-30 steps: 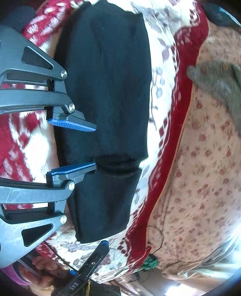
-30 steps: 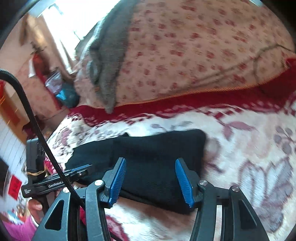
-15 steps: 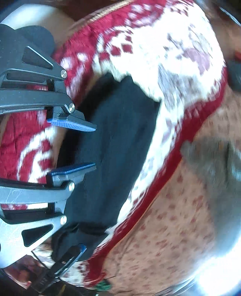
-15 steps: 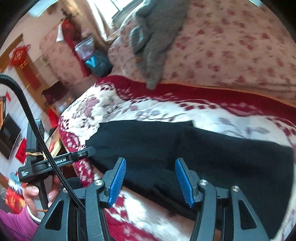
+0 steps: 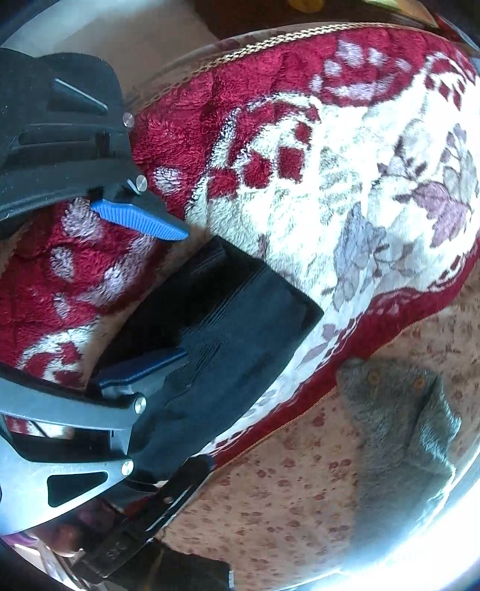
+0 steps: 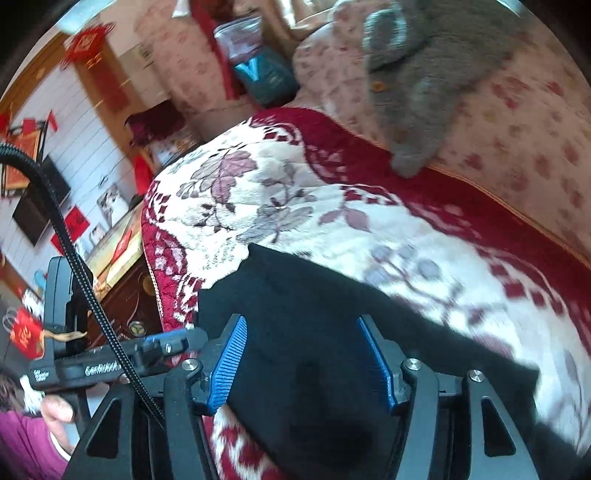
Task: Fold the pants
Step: 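Grasp the folded pants' end with the left gripper while the right gripper grasps beside it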
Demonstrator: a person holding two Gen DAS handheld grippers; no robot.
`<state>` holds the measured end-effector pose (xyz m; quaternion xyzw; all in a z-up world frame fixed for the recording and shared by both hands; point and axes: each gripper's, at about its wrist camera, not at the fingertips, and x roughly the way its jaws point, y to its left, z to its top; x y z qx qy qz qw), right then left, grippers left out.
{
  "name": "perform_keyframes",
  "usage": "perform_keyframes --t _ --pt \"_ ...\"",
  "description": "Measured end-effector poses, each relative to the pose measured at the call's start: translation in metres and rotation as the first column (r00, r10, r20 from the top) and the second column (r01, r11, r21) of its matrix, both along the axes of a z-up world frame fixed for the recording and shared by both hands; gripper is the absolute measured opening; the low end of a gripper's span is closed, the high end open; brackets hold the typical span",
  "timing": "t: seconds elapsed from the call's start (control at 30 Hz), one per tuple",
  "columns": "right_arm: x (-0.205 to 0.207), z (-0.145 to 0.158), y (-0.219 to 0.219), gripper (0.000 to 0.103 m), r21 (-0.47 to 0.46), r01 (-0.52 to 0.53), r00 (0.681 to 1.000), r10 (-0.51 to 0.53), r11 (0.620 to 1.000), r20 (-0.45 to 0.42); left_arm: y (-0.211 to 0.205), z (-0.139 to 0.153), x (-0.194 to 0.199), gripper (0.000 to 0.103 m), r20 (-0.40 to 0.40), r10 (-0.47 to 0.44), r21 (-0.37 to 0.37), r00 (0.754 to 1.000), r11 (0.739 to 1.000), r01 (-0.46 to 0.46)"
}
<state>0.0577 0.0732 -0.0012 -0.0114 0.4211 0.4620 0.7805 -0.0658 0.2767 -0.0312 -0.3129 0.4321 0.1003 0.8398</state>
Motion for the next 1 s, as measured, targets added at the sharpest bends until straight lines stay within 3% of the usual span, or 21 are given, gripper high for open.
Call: perform_keyframes --t 0.17,0.4,0.6,0.67,0.73,0.8,0.83,0.9,1.0 --pt "0.016 -0.002 0.045 0.06 -0.046 -0.086 0.996 0.088 0.995 0.024 0.003 -0.01 0.003 0.066 -0.001 0.012 -0.032 1.0 0.999 -0.012" --pt "0.037 -0.018 0.113 0.061 -0.164 -0.224 0.973 0.231 0.961 0.024 0.0 -0.015 0.013 0.081 0.021 0.014 -0.041 1.0 0.999 -0.013" --pt "0.047 -0.037 0.154 0.06 -0.264 -0.282 0.956 0.292 0.922 -0.001 0.009 -0.019 0.016 0.082 0.063 0.042 -0.071 0.997 0.997 -0.037" --pt "0.047 -0.046 0.166 0.038 -0.303 -0.291 0.952 0.306 0.907 0.002 0.012 -0.02 0.017 0.081 0.084 0.046 -0.068 0.995 0.997 -0.041" --pt "0.041 -0.05 0.173 0.032 -0.345 -0.286 0.946 0.321 0.894 0.047 0.012 -0.021 0.018 0.065 0.085 0.049 -0.029 0.995 0.999 -0.046" --pt "0.037 -0.046 0.171 0.022 -0.344 -0.282 0.942 0.327 0.895 0.077 0.014 -0.024 0.02 0.04 0.11 0.016 -0.057 0.994 0.998 -0.01" --pt "0.038 -0.043 0.168 0.019 -0.33 -0.274 0.946 0.316 0.903 0.078 0.016 -0.025 0.021 0.038 0.108 0.014 -0.07 0.994 0.998 -0.007" --pt "0.039 -0.033 0.157 0.016 -0.275 -0.25 0.957 0.28 0.928 0.073 0.014 -0.021 0.022 0.021 0.124 -0.014 -0.074 0.992 0.997 0.023" --pt "0.028 -0.008 0.139 0.015 -0.203 -0.214 0.964 0.24 0.955 0.111 0.008 -0.006 0.018 0.017 0.152 -0.032 -0.047 0.988 0.998 0.039"
